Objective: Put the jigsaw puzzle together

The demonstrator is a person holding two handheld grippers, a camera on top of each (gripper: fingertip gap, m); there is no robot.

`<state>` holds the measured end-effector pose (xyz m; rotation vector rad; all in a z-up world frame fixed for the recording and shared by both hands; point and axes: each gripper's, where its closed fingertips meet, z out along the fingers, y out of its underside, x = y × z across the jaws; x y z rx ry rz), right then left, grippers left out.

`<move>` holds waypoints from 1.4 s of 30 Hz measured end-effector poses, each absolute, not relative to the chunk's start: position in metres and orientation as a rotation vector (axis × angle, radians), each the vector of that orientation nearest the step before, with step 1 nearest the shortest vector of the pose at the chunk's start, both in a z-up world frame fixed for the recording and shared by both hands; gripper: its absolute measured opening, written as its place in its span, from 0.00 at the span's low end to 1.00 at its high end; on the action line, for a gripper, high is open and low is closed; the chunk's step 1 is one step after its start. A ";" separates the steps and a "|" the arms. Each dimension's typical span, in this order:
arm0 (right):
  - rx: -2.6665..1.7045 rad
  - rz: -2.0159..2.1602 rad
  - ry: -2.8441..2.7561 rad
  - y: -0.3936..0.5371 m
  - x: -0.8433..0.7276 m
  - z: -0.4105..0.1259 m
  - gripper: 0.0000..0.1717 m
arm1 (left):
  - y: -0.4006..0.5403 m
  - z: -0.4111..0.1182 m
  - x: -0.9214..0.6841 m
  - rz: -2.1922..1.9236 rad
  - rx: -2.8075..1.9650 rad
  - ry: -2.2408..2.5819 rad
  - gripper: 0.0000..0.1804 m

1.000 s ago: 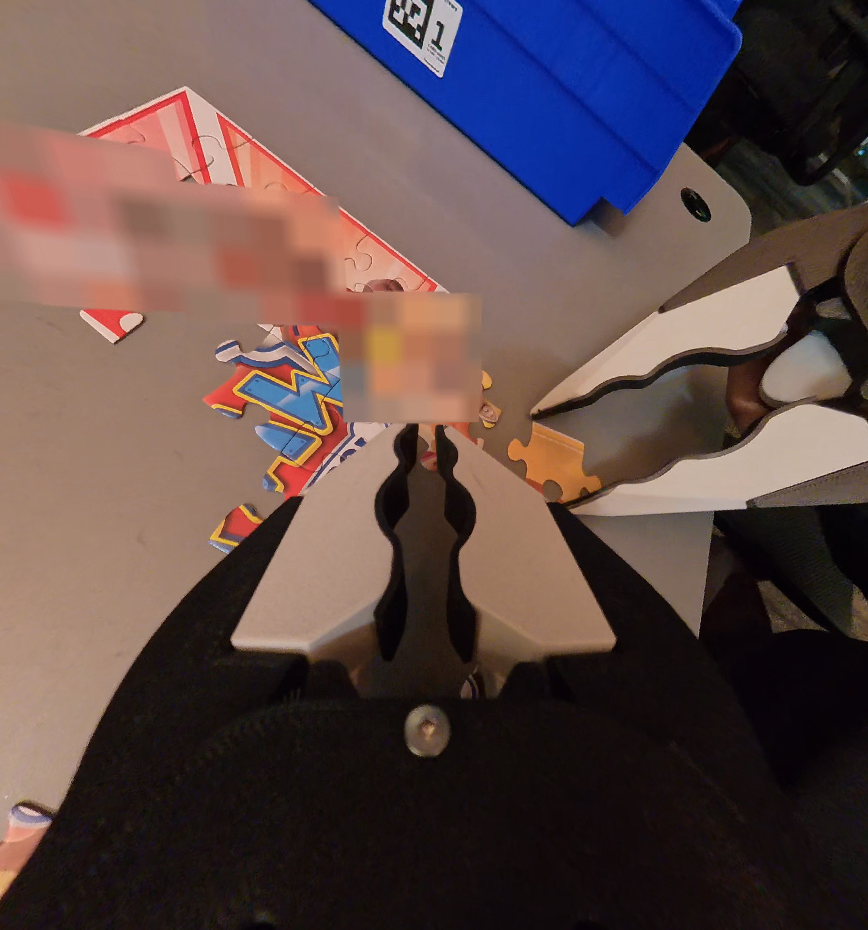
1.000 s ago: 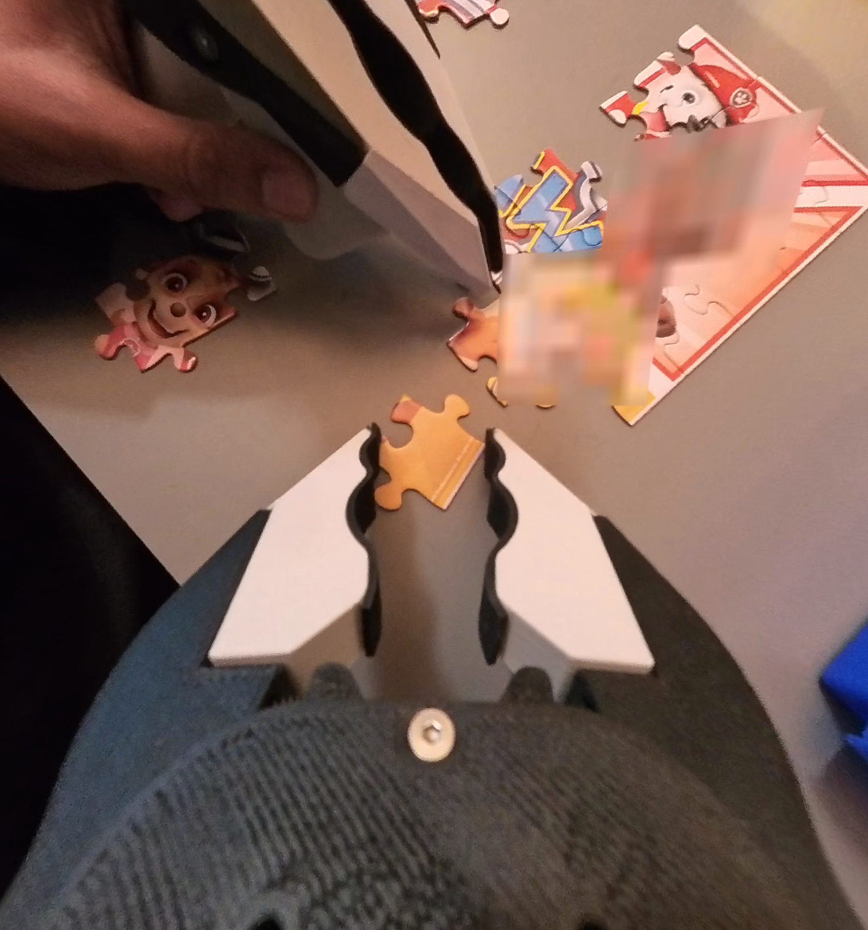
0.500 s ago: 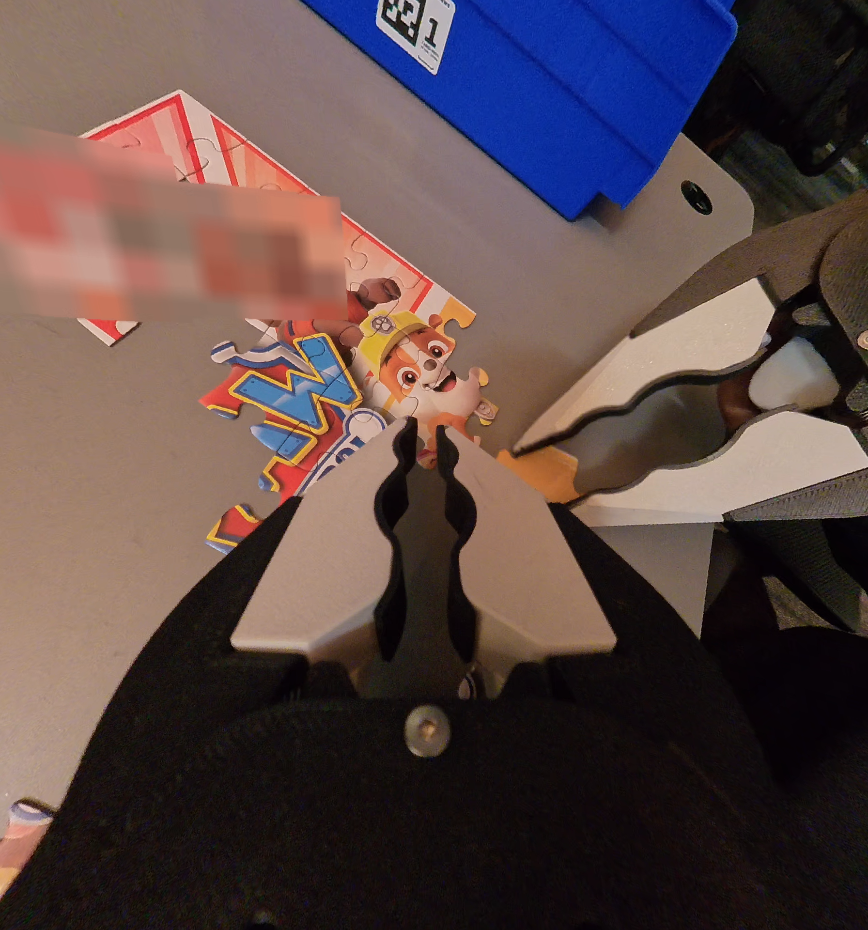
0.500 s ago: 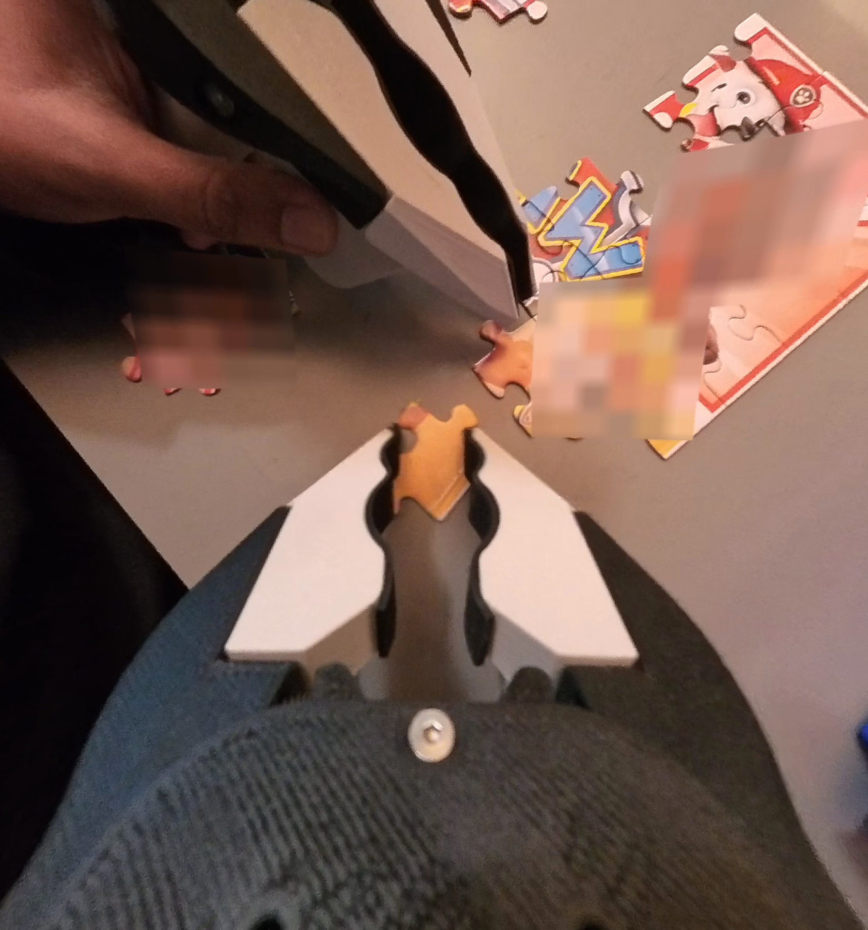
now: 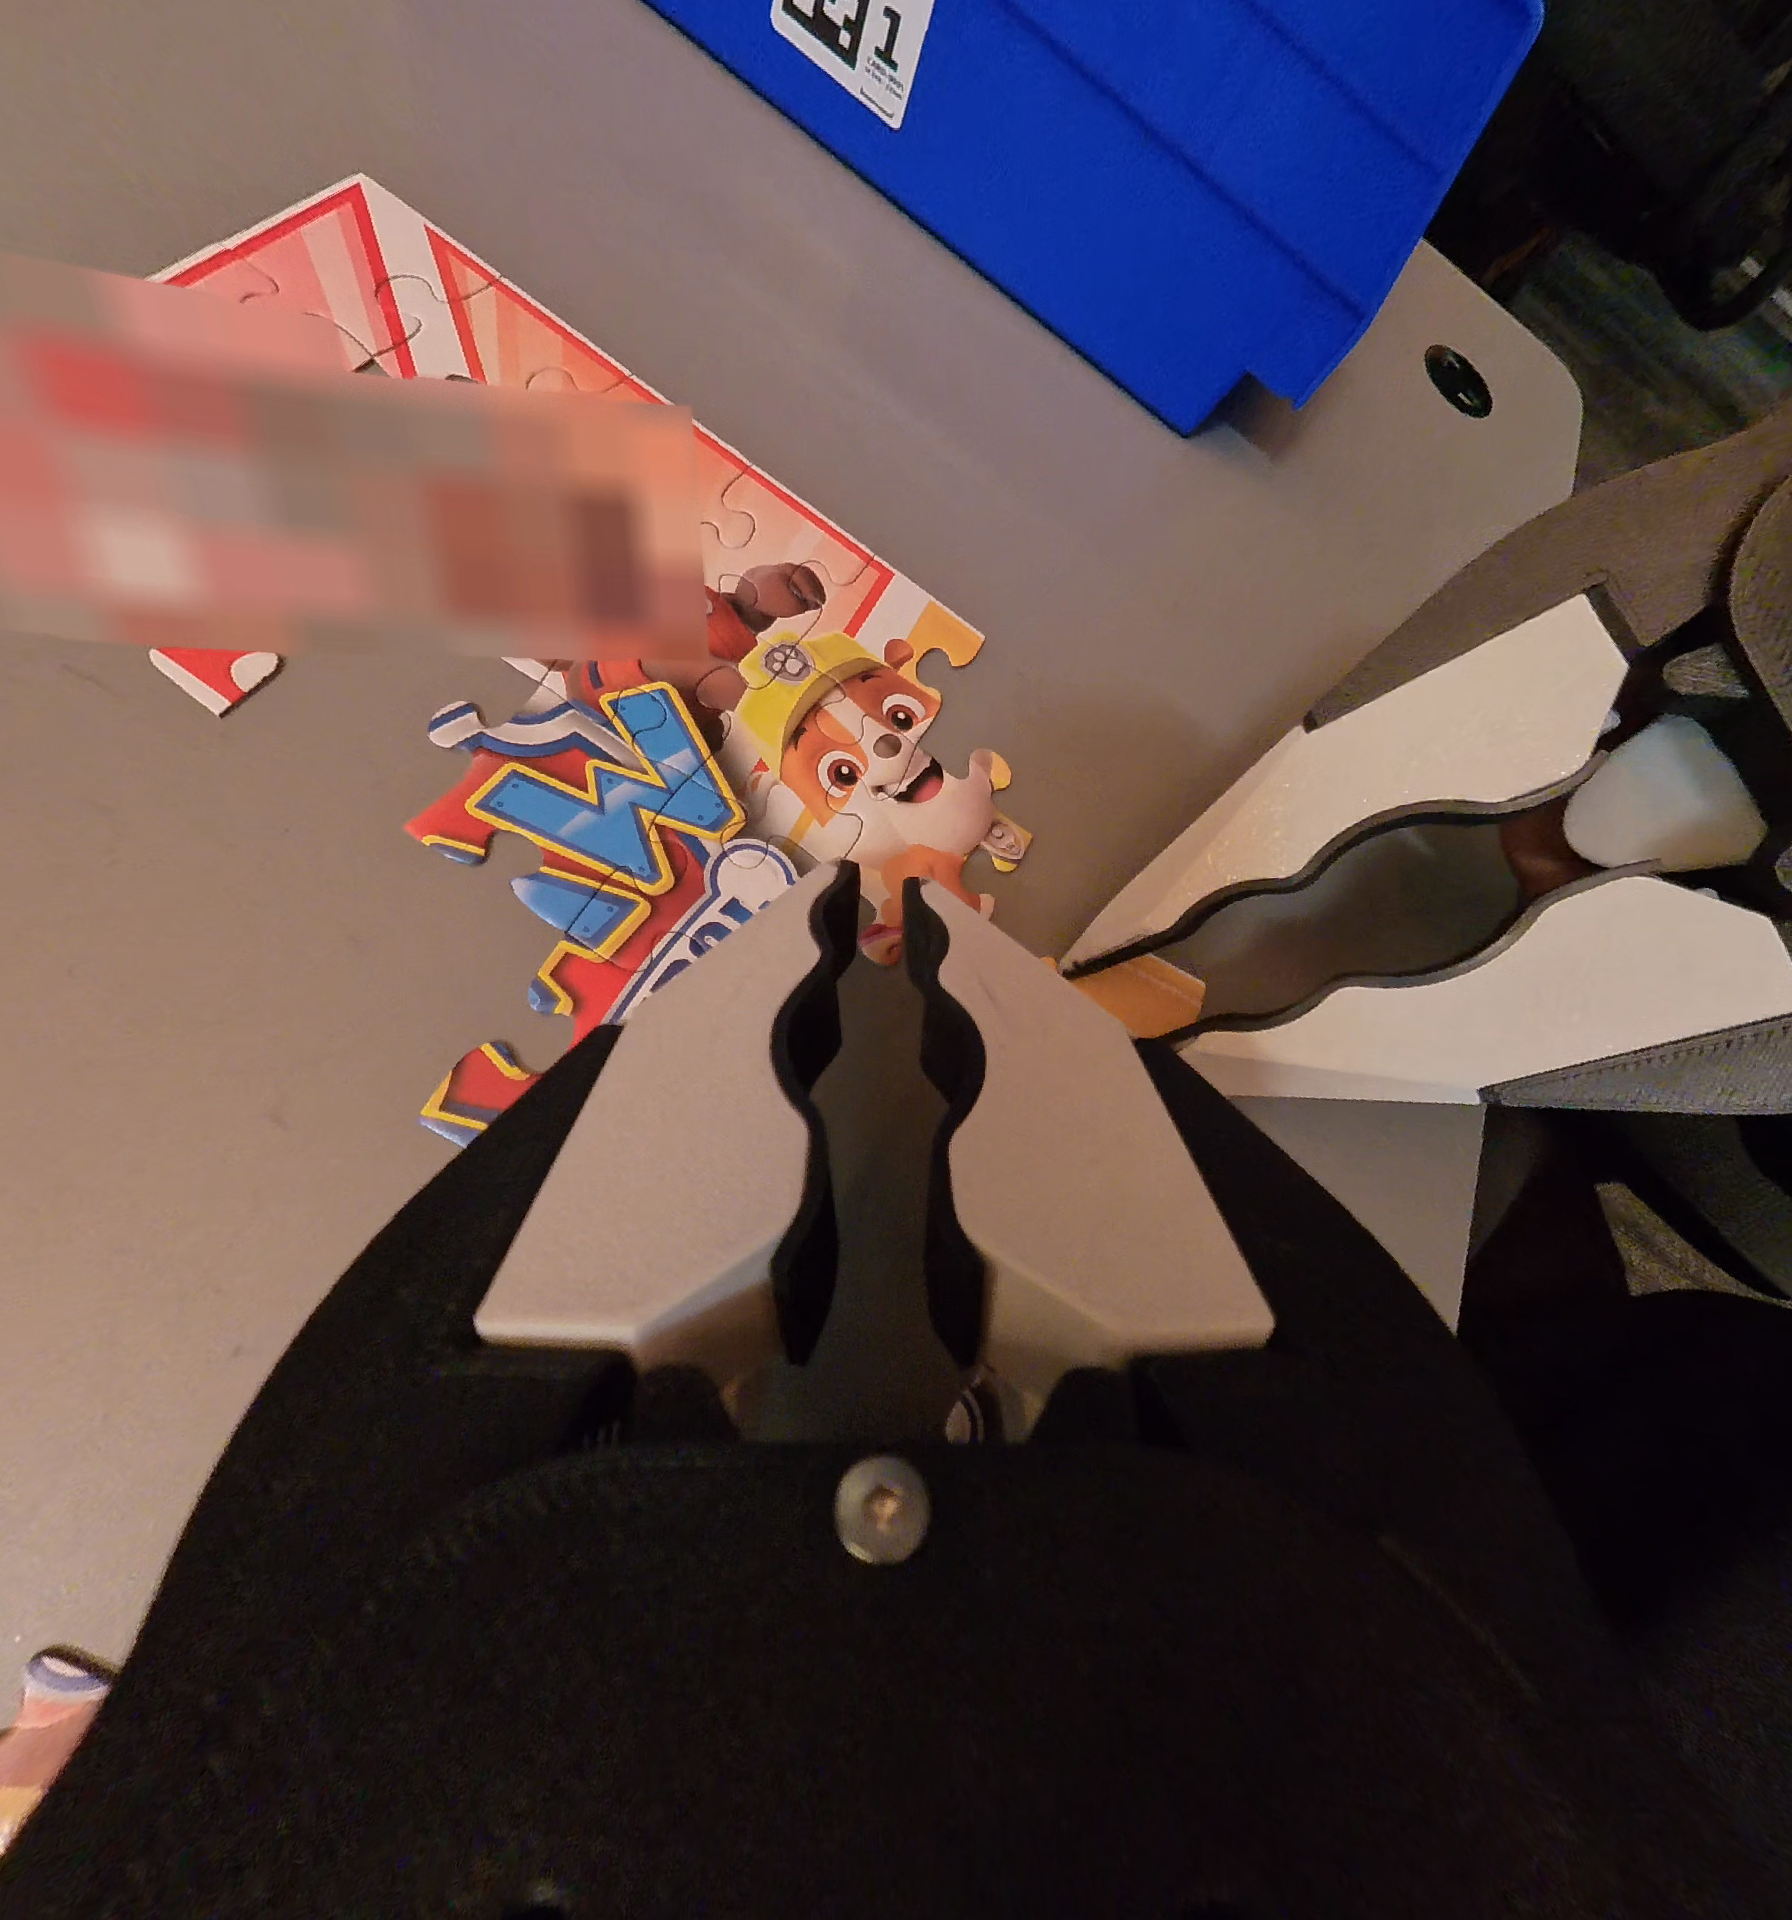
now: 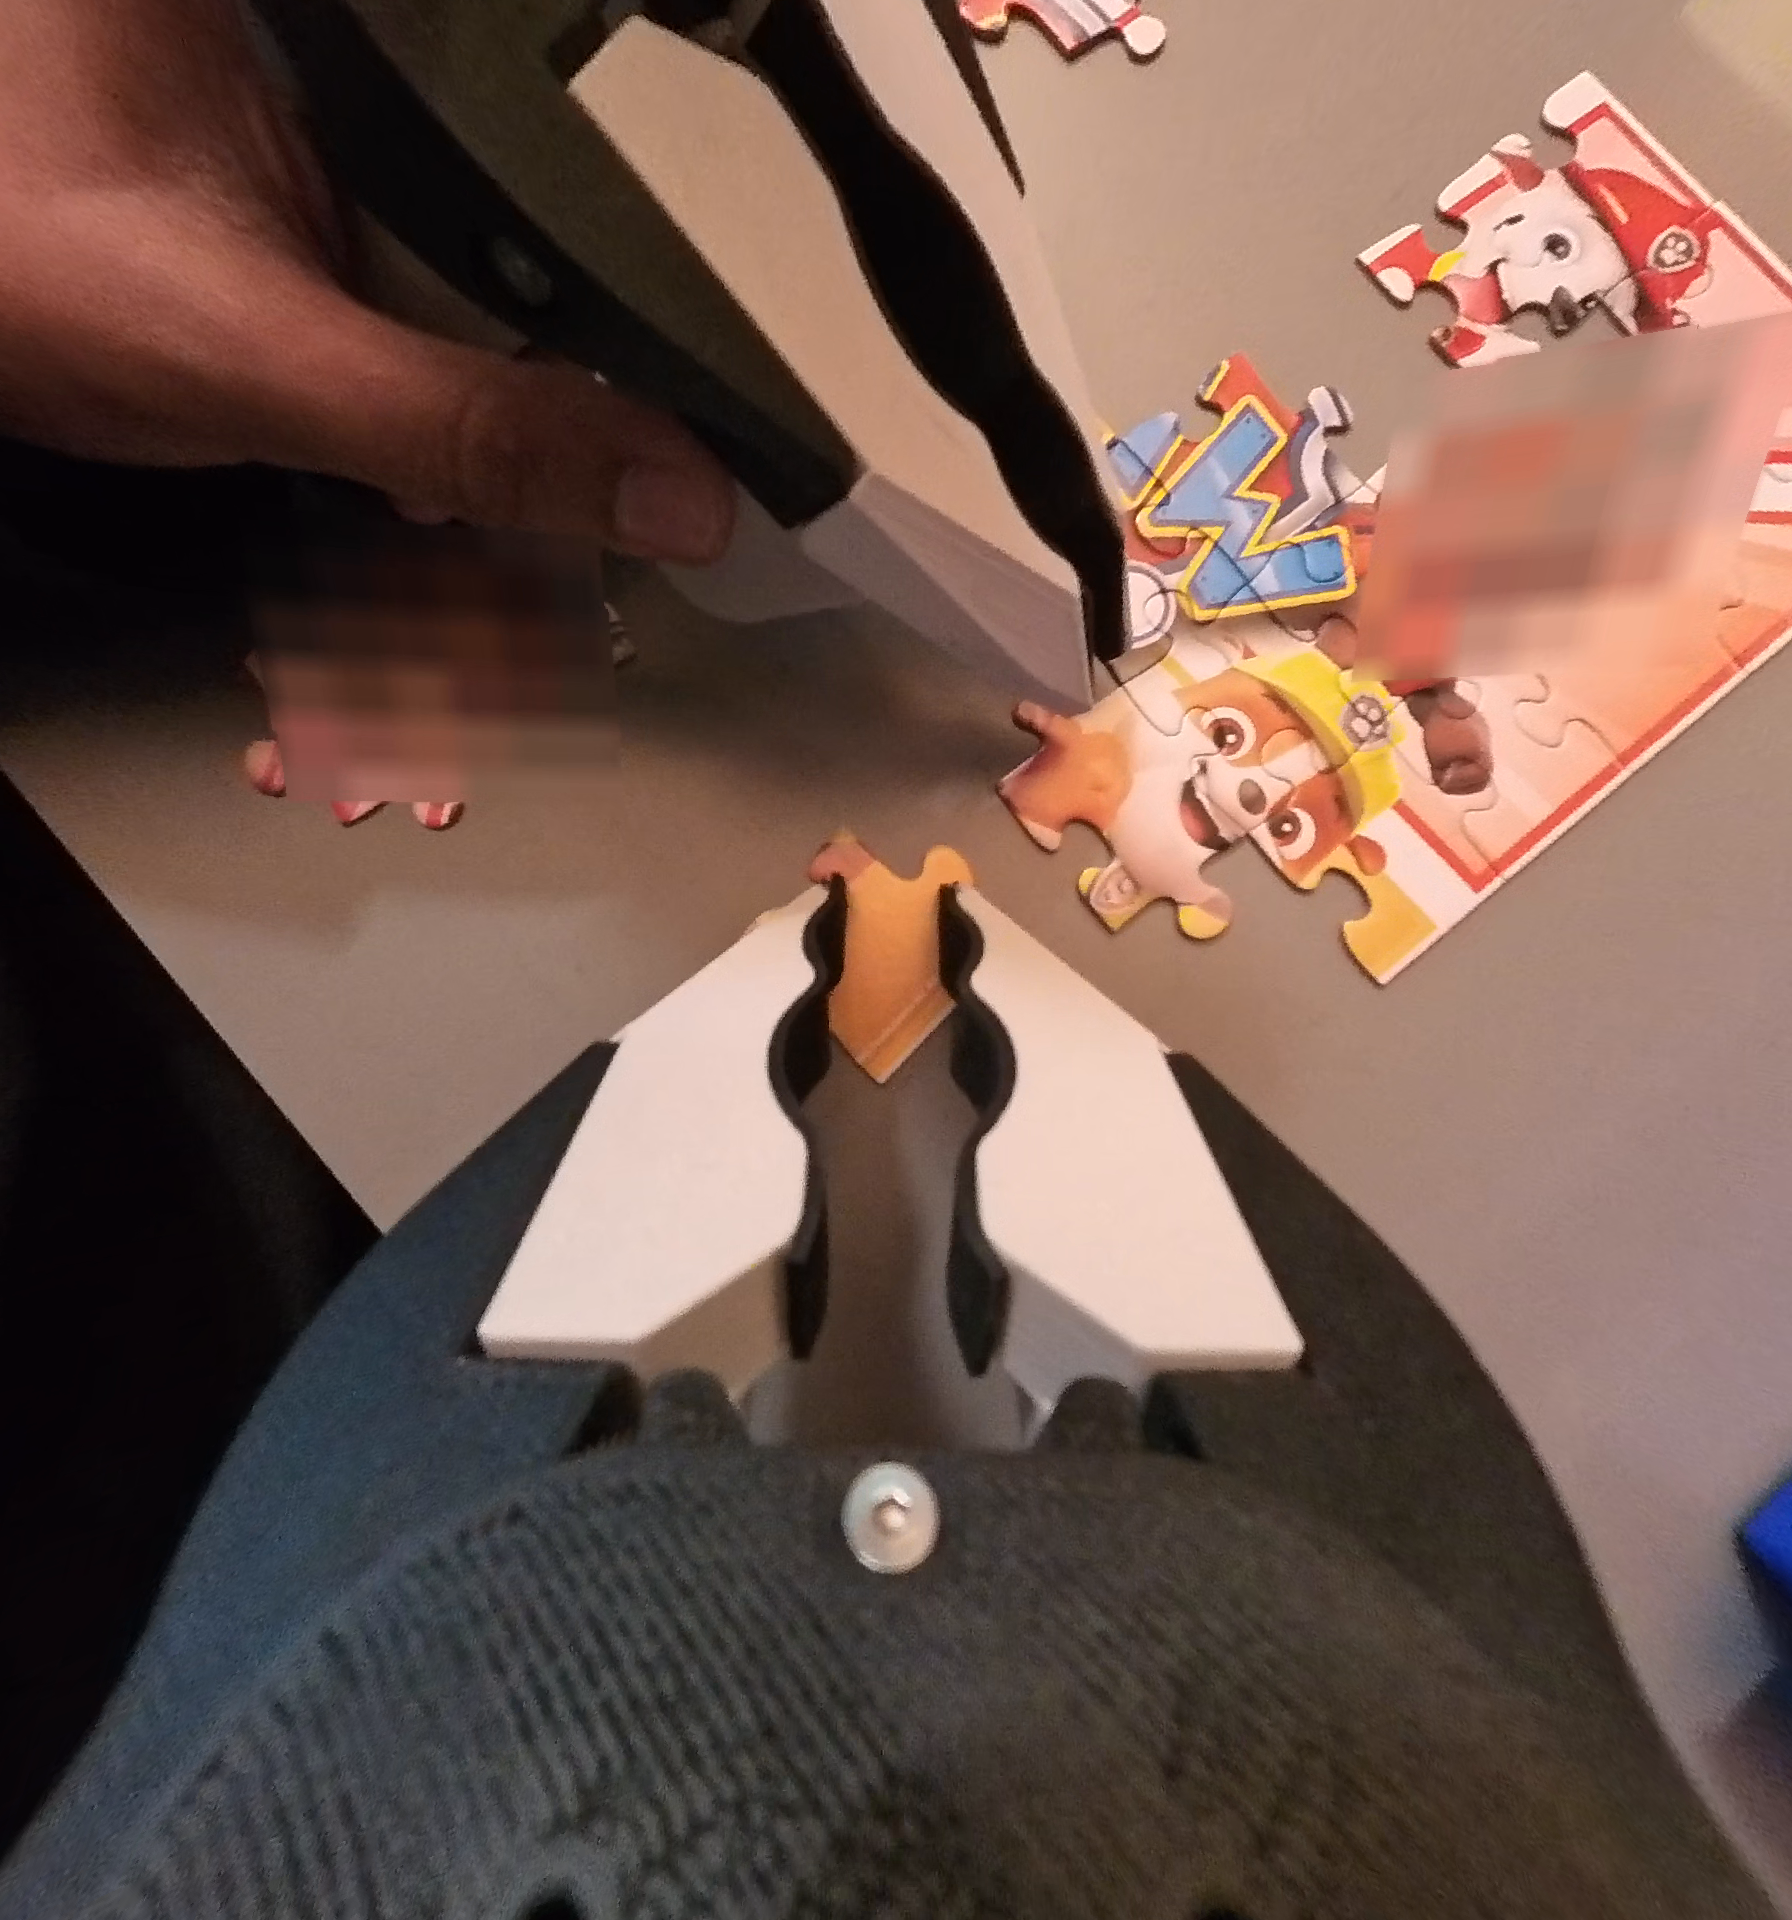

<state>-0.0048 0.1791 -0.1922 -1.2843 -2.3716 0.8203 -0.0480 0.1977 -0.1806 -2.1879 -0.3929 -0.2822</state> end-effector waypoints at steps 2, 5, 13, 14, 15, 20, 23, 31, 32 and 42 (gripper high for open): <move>-1.279 0.824 -2.356 0.179 -0.005 -0.192 0.09 | 0.198 -0.181 -0.048 -0.280 -2.189 -0.391 0.03; -1.280 0.835 -2.332 0.178 -0.006 -0.192 0.09 | 0.198 -0.181 -0.047 -0.280 -2.193 -0.390 0.03; -1.271 0.809 -2.293 0.188 -0.011 -0.185 0.07 | 0.198 -0.181 -0.048 -0.285 -2.192 -0.395 0.03; -1.274 0.790 -2.292 0.191 -0.011 -0.186 0.08 | 0.198 -0.181 -0.048 -0.286 -2.192 -0.396 0.03; -1.277 0.773 -2.290 0.194 -0.010 -0.186 0.09 | 0.198 -0.182 -0.048 -0.287 -2.191 -0.396 0.03; -1.312 0.851 -2.297 0.191 -0.001 -0.186 0.24 | 0.198 -0.181 -0.048 -0.290 -2.189 -0.396 0.03; -1.300 0.882 -2.310 0.188 0.002 -0.193 0.32 | 0.198 -0.182 -0.047 -0.278 -2.199 -0.384 0.04; -1.241 0.888 -2.361 0.178 0.025 -0.192 0.19 | 0.198 -0.181 -0.047 -0.290 -2.186 -0.390 0.04; -1.237 0.883 -2.363 0.177 0.028 -0.192 0.19 | 0.197 -0.180 -0.047 -0.288 -2.186 -0.388 0.04; -1.189 0.768 -2.372 0.181 0.041 -0.189 0.19 | 0.197 -0.177 -0.046 -0.294 -2.164 -0.377 0.04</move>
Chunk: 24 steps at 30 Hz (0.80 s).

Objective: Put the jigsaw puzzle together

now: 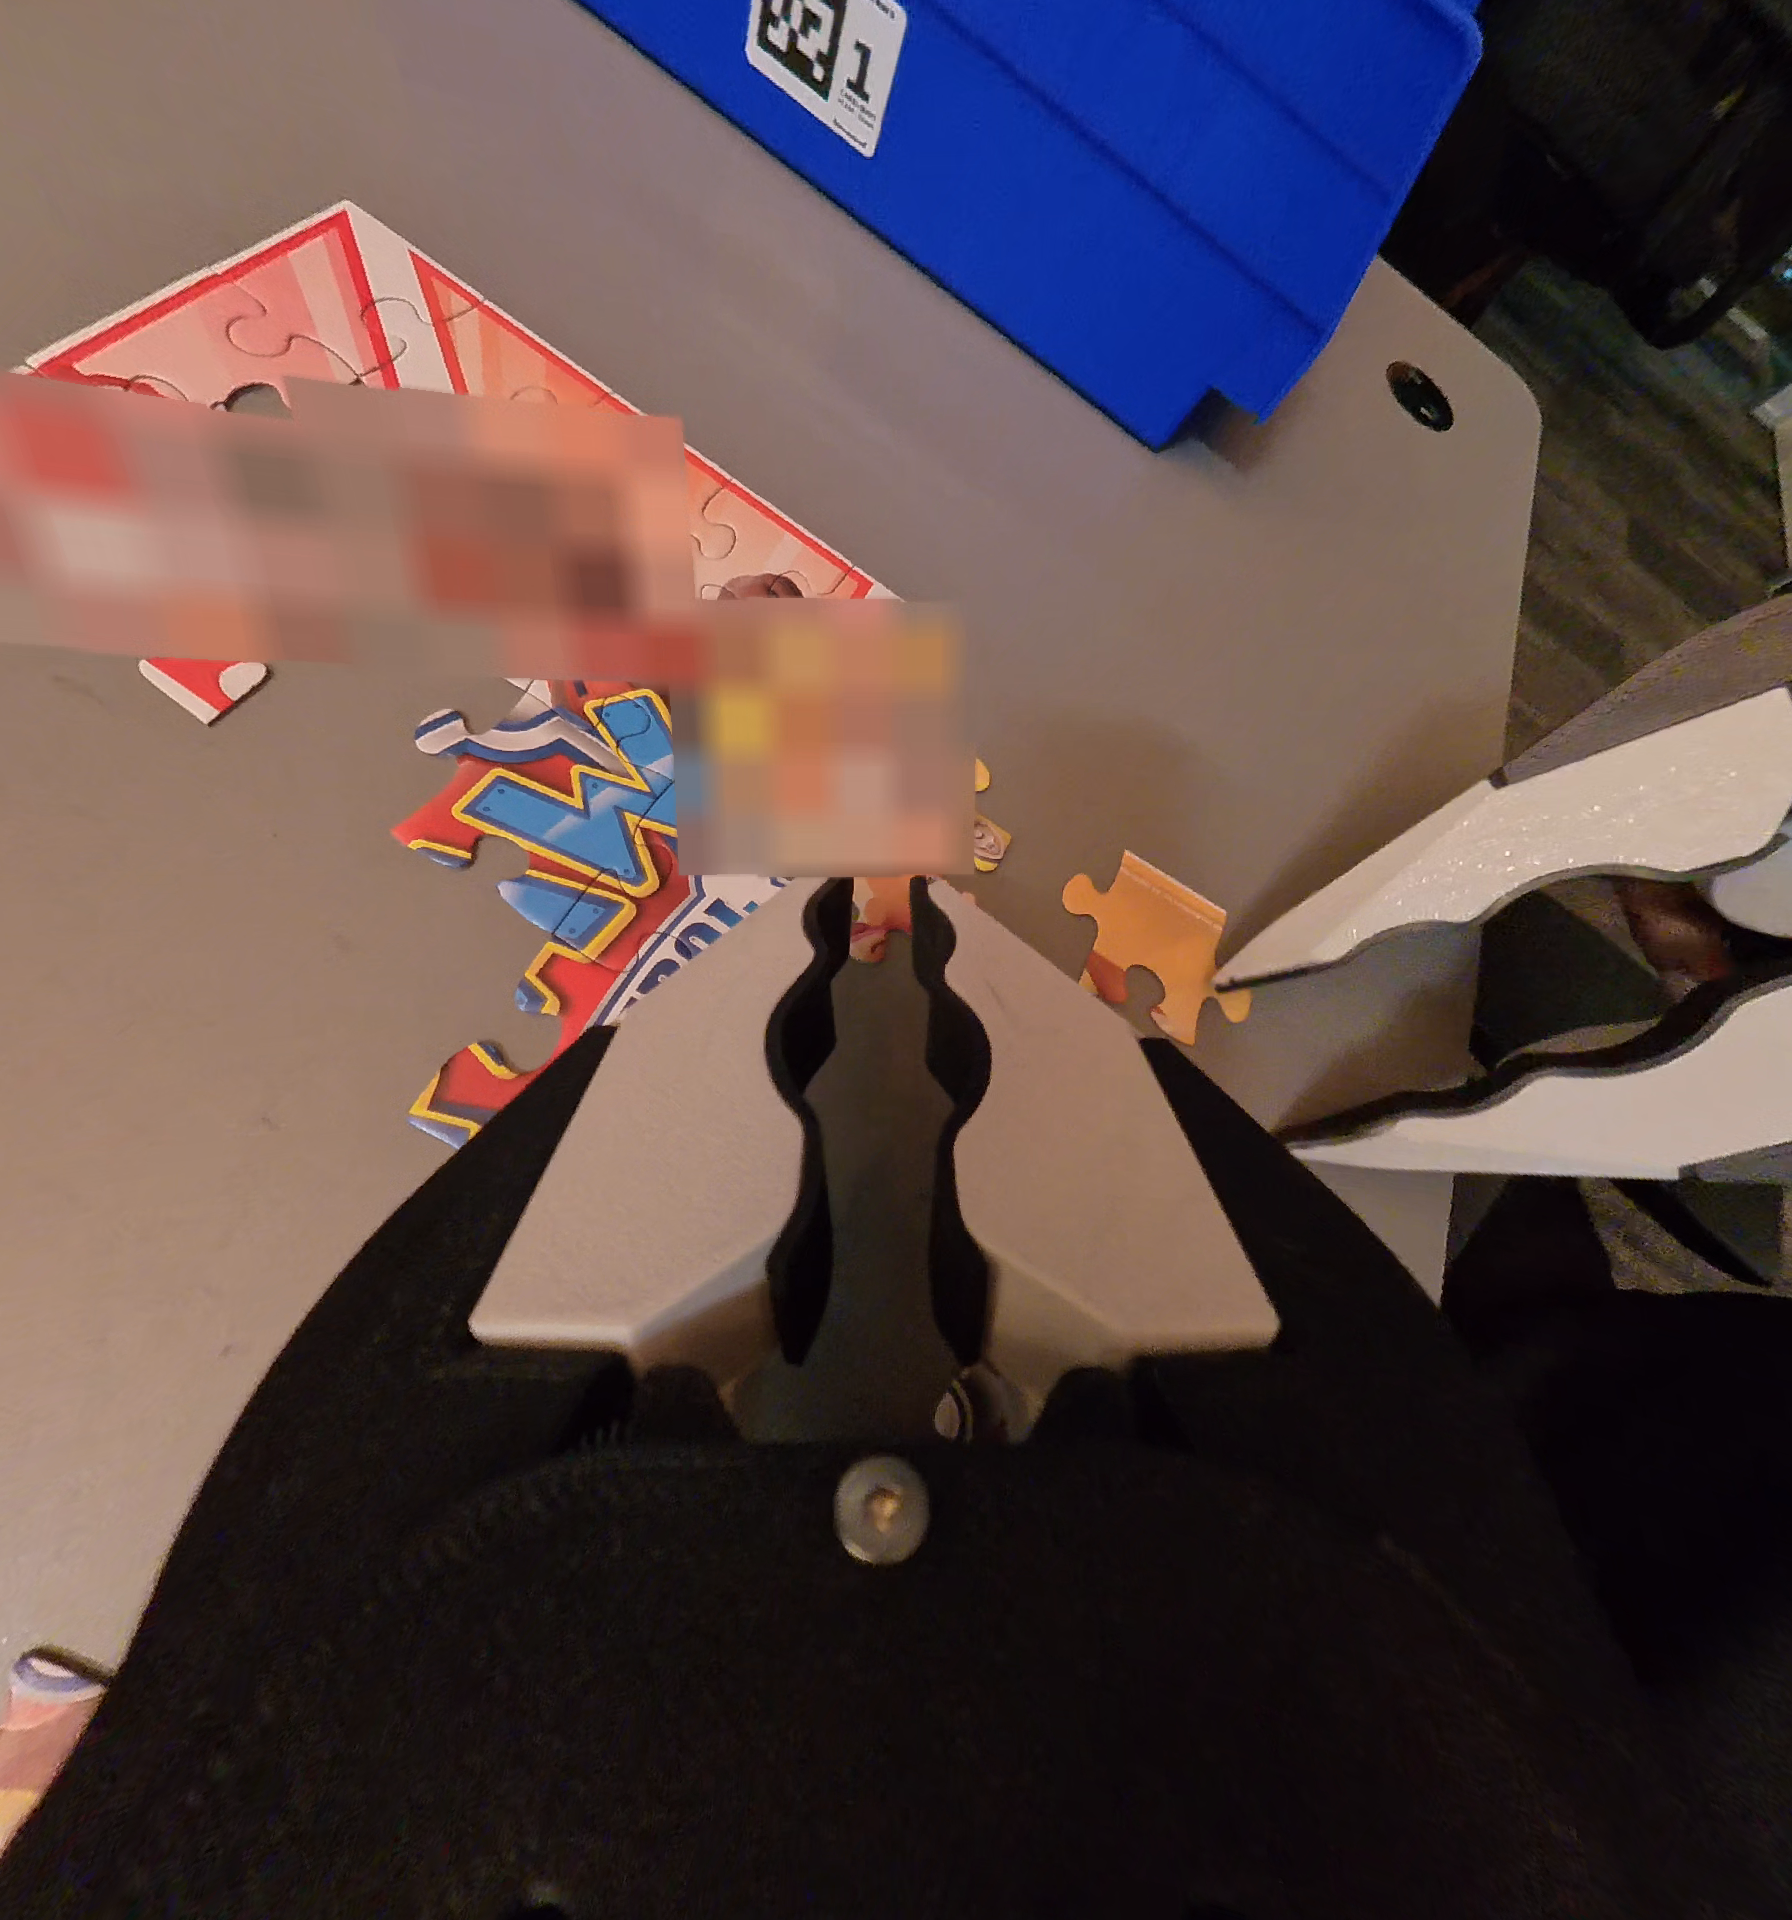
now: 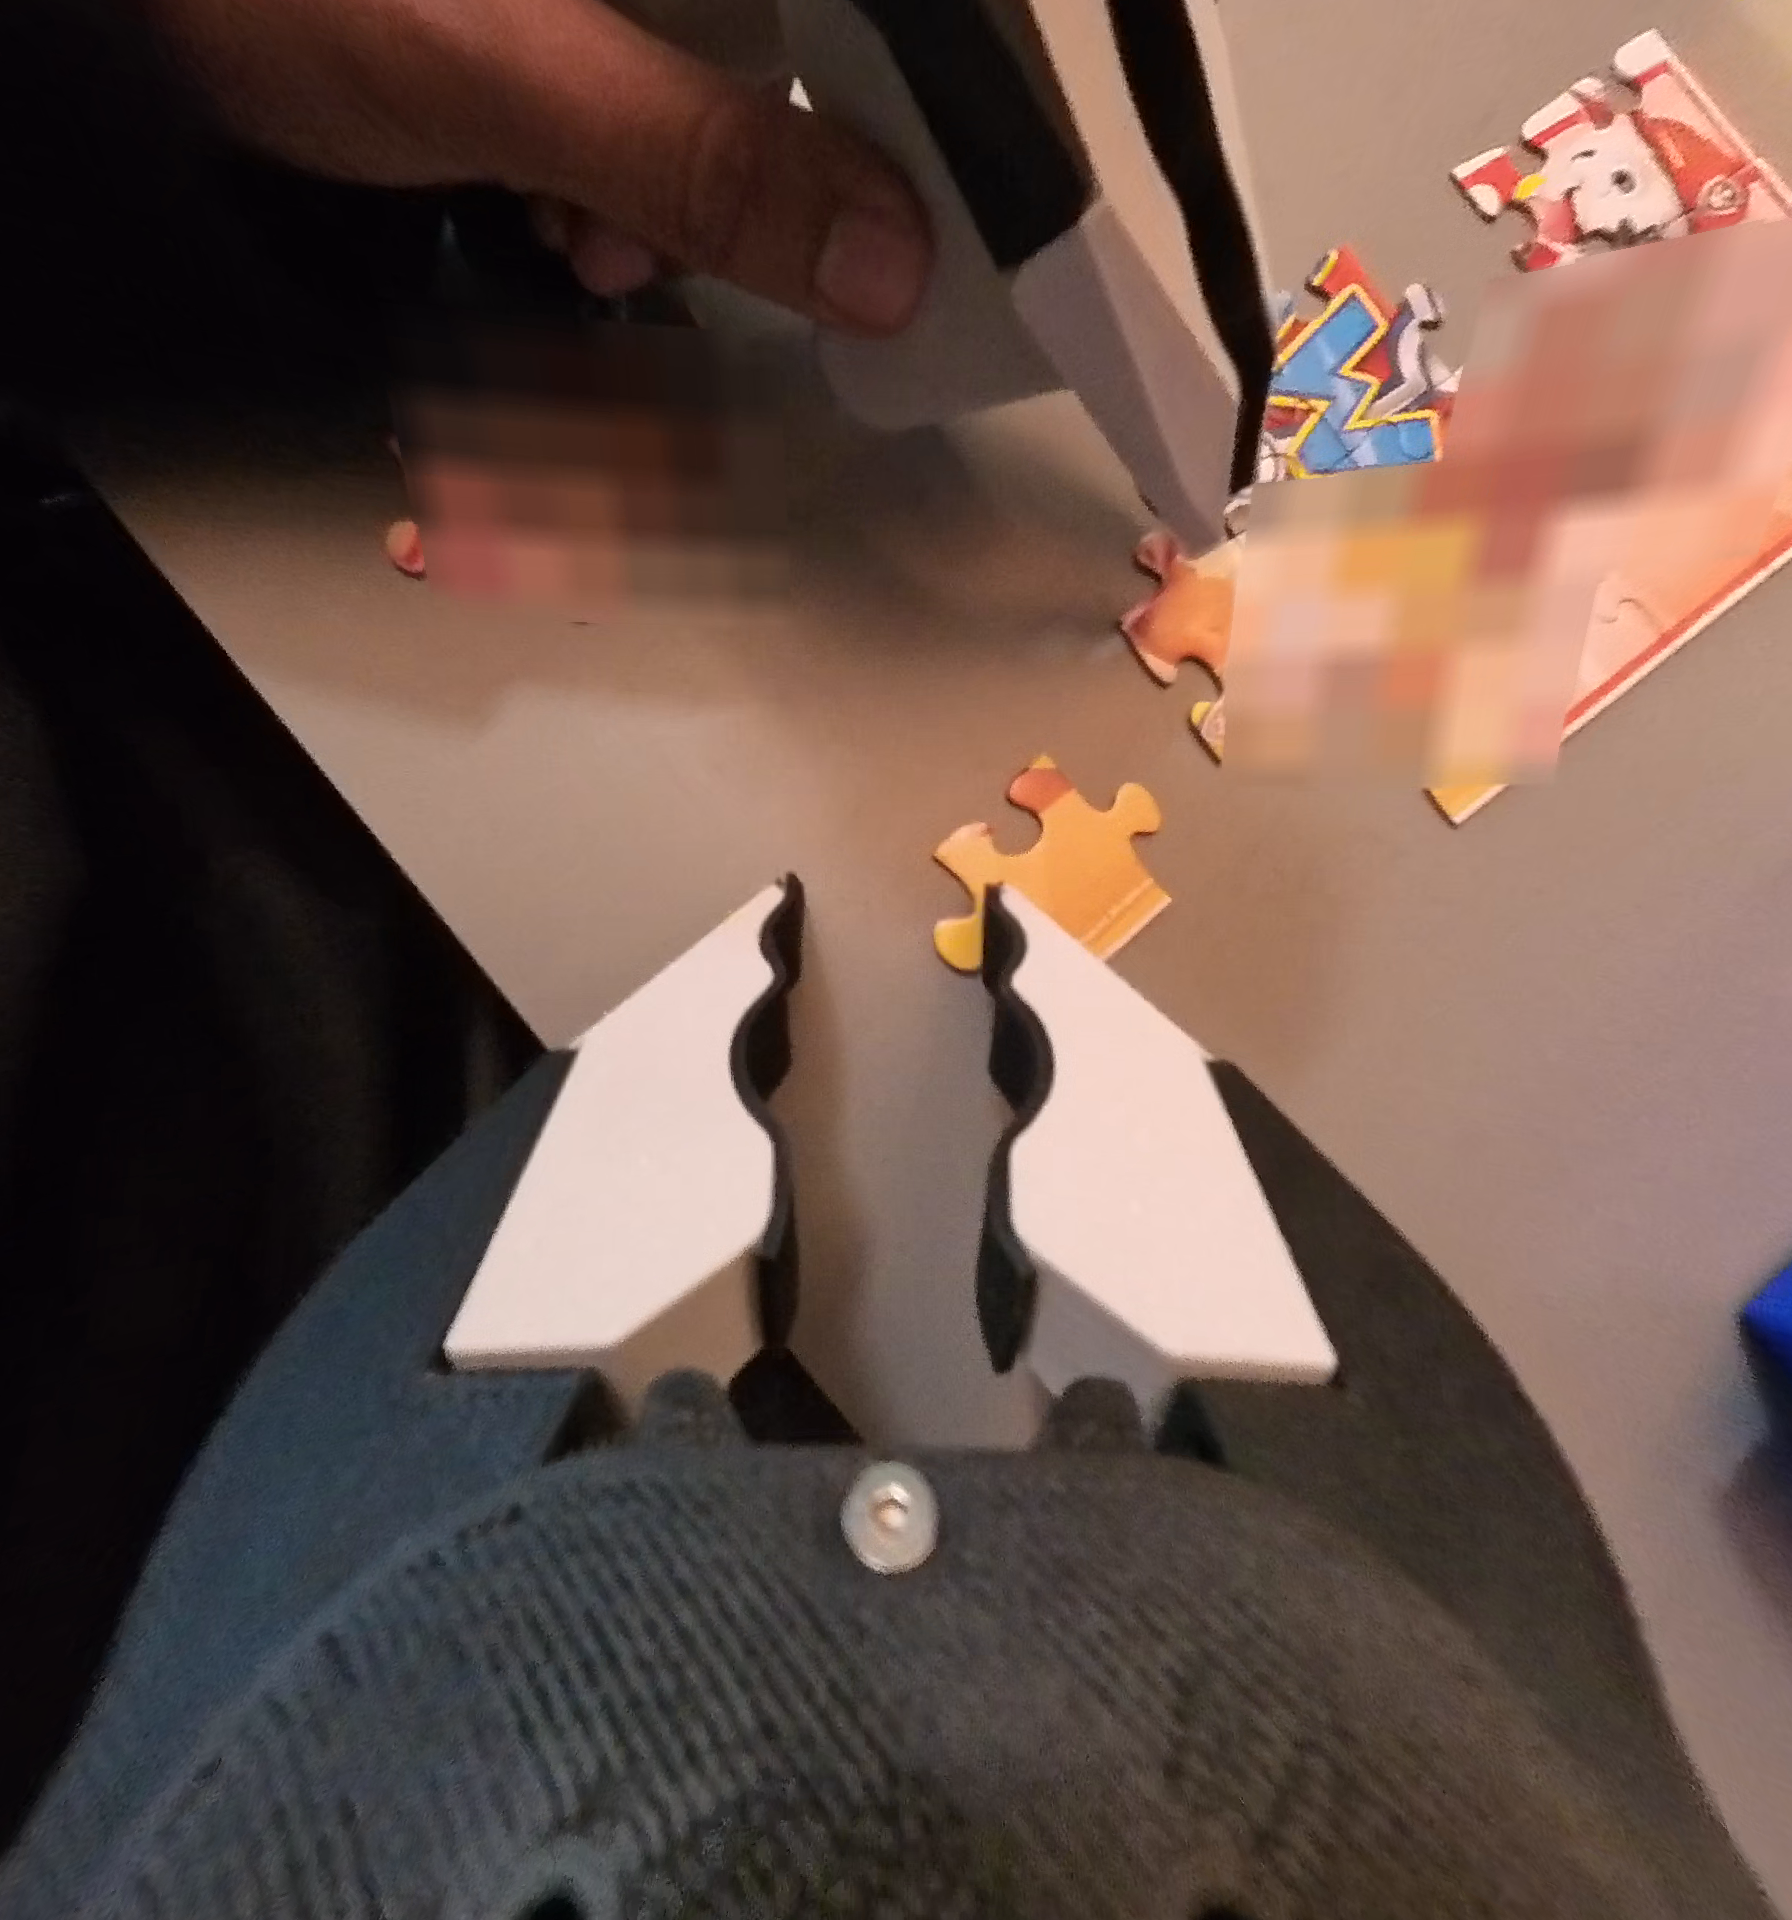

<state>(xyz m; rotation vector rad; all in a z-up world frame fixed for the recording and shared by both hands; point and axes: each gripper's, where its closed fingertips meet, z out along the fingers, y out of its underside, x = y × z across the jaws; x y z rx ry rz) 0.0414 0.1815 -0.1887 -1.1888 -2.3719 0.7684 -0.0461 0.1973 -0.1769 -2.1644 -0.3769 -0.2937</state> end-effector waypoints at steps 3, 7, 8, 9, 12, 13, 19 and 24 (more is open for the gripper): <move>-1.192 0.804 -2.326 0.185 0.039 -0.188 0.27 | 0.197 -0.175 -0.045 -0.308 -2.149 -0.373 0.05; -1.349 1.082 -2.285 0.177 0.046 -0.186 0.29 | 0.200 -0.145 -0.034 -0.251 -2.006 -0.232 0.02; -1.380 1.130 -2.291 0.173 0.051 -0.186 0.26 | 0.198 -0.134 -0.030 -0.235 -1.956 -0.210 0.02; -1.396 1.159 -2.316 0.168 0.059 -0.186 0.22 | 0.195 -0.128 -0.025 -0.228 -1.934 -0.196 0.02; -1.375 1.197 -2.399 0.150 0.087 -0.189 0.07 | 0.185 -0.139 -0.004 -0.243 -2.010 -0.176 0.09; -1.352 1.184 -2.414 0.147 0.094 -0.189 0.06 | 0.182 -0.149 0.004 -0.267 -2.067 -0.174 0.11; -1.240 1.036 -2.288 0.166 0.092 -0.179 0.18 | 0.199 -0.163 0.017 -0.184 -2.131 -0.176 0.25; -1.286 1.188 -2.158 0.176 0.086 -0.163 0.20 | 0.205 -0.185 0.017 -0.117 -2.284 -0.110 0.32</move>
